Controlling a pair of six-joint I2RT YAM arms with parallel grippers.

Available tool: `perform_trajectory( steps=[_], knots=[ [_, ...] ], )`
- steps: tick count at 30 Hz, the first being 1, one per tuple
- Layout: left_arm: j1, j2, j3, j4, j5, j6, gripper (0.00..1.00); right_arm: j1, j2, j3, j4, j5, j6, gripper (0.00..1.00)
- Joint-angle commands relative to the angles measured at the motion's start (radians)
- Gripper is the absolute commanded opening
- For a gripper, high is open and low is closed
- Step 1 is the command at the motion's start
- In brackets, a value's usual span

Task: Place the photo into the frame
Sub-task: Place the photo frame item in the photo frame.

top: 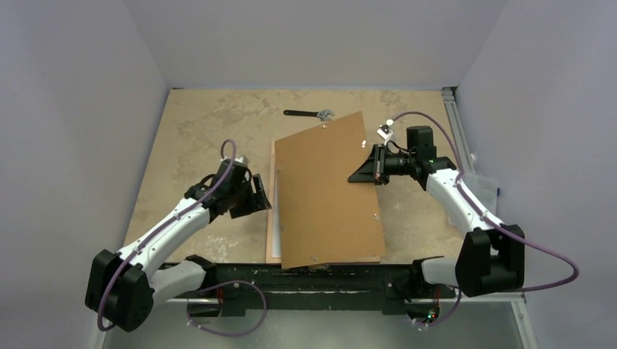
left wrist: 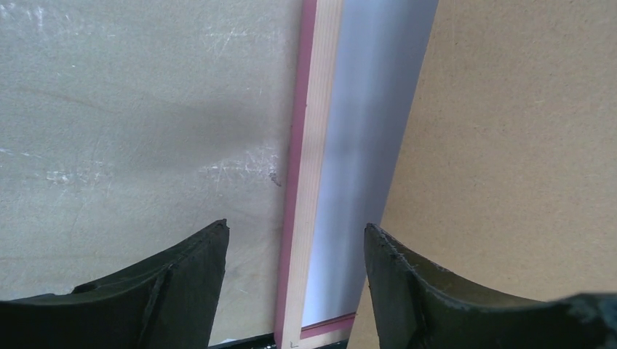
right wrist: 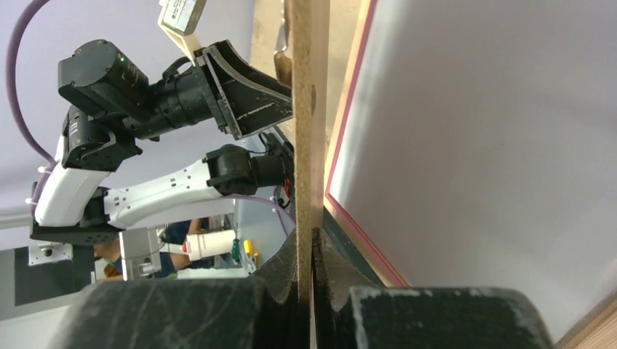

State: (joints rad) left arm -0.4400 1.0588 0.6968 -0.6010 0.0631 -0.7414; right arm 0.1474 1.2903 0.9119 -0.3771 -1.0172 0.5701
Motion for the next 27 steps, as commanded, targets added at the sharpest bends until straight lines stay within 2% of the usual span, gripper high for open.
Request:
perform_trajectory(
  steps=[1, 5, 16, 19, 22, 27],
  knots=[
    [-0.044, 0.073, 0.036, 0.029, -0.059, -0.017, 0.63, -0.006, 0.019, 0.026, 0.002, -0.047, -0.032, 0.0],
    [-0.068, 0.133, 0.038, 0.064, -0.083, -0.027, 0.51, -0.008, 0.027, 0.014, 0.01, -0.026, -0.02, 0.0],
    [-0.085, 0.238, 0.028, 0.124, -0.076, -0.044, 0.41, -0.02, 0.031, -0.021, 0.063, 0.025, 0.064, 0.0],
    [-0.087, 0.268, 0.03, 0.132, -0.076, -0.047, 0.39, -0.026, 0.028, -0.052, 0.13, 0.023, 0.127, 0.0],
    [-0.088, 0.297, 0.035, 0.136, -0.068, -0.044, 0.35, -0.025, 0.029, -0.077, 0.188, 0.019, 0.179, 0.0],
    [-0.089, 0.324, 0.037, 0.109, -0.096, -0.042, 0.26, -0.025, 0.037, -0.071, 0.192, 0.02, 0.188, 0.0]
  ],
)
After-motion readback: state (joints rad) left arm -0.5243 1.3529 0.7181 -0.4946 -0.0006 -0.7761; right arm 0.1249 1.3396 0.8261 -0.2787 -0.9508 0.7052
